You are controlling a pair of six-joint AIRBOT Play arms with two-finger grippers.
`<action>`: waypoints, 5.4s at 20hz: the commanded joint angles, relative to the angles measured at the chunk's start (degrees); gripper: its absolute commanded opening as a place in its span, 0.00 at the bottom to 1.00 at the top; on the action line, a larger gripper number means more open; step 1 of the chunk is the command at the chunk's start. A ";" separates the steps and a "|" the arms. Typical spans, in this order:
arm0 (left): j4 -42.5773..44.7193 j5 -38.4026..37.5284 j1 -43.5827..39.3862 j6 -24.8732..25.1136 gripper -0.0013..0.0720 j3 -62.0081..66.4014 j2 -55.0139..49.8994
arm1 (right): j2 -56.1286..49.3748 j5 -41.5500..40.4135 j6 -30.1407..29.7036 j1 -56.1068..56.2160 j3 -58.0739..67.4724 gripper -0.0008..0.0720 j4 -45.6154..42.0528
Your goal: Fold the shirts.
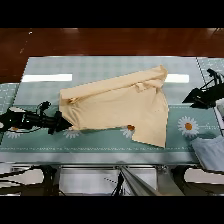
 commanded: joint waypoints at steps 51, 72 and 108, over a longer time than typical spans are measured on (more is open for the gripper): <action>13.73 -16.17 -0.13 -22.23 0.05 41.68 47.15 | 24.70 7.48 10.03 26.77 33.66 0.07 -20.68; 1.75 18.58 -10.73 -3.21 0.05 35.41 -4.50 | -20.04 -27.47 20.57 25.86 33.66 0.07 -21.00; 5.92 0.48 6.82 -1.70 0.76 -3.65 13.86 | 5.90 0.37 2.08 -3.61 -0.33 0.72 -2.05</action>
